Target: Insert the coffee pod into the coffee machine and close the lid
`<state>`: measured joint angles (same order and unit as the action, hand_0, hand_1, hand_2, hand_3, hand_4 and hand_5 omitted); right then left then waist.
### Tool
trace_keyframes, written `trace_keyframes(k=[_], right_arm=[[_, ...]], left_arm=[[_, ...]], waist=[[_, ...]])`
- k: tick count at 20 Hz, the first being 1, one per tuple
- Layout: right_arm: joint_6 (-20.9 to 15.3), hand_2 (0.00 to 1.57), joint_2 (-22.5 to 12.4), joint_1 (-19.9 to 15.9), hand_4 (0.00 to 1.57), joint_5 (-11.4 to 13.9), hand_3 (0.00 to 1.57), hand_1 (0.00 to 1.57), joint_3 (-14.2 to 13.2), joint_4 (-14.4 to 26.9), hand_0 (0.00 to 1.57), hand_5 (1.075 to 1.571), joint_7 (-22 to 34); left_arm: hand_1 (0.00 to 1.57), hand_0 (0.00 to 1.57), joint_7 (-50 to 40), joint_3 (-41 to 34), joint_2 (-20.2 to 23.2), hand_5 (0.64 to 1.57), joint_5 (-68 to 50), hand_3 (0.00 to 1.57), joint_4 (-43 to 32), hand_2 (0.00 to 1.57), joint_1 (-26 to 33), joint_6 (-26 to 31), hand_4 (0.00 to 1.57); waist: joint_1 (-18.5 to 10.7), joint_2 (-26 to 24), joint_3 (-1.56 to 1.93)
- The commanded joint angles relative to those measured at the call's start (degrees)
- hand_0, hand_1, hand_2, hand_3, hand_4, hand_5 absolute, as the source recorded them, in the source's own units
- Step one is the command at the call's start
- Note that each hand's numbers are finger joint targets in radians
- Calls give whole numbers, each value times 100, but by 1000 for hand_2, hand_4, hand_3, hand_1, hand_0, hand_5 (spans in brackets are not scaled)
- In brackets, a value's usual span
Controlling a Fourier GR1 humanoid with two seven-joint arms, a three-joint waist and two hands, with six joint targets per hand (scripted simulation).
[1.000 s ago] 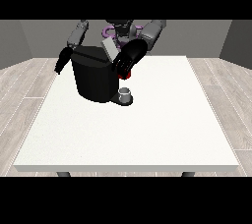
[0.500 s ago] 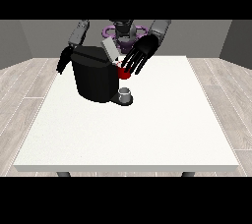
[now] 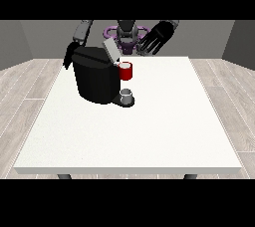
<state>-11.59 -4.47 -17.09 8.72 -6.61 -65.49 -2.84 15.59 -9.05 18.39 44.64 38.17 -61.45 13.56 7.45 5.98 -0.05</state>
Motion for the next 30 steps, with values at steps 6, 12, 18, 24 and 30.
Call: trace_keyframes(k=[6,12,18,24,30], right_arm=[[-17,0,-82,912,0,-111,0,0,-206,46,0,1571,26],[567,0,-111,916,0,-417,0,0,-53,-446,0,1571,-4],[987,0,-260,502,62,-464,0,0,207,-877,0,1571,458],[1294,0,-620,159,80,-408,0,0,200,-1009,0,1571,438],[1217,0,-701,-512,108,-855,0,0,-426,-280,0,1571,562]], left_arm=[[0,0,496,-1494,-1430,1571,-2068,0,-190,0,1793,264,69],[0,0,375,-1303,-1673,1571,-2000,0,-159,0,2747,219,372],[0,0,115,-1154,-1830,1571,-2214,0,55,0,3158,250,414],[0,0,74,-1089,-1717,1571,-2626,0,752,0,3503,540,457],[0,0,-318,-343,-1836,1571,-3264,0,1510,0,3543,346,391]], waist=[[-953,-1539,-12],[-1122,-2241,4],[-1362,-2590,5],[-1531,-2166,6],[-1870,-1799,8]])
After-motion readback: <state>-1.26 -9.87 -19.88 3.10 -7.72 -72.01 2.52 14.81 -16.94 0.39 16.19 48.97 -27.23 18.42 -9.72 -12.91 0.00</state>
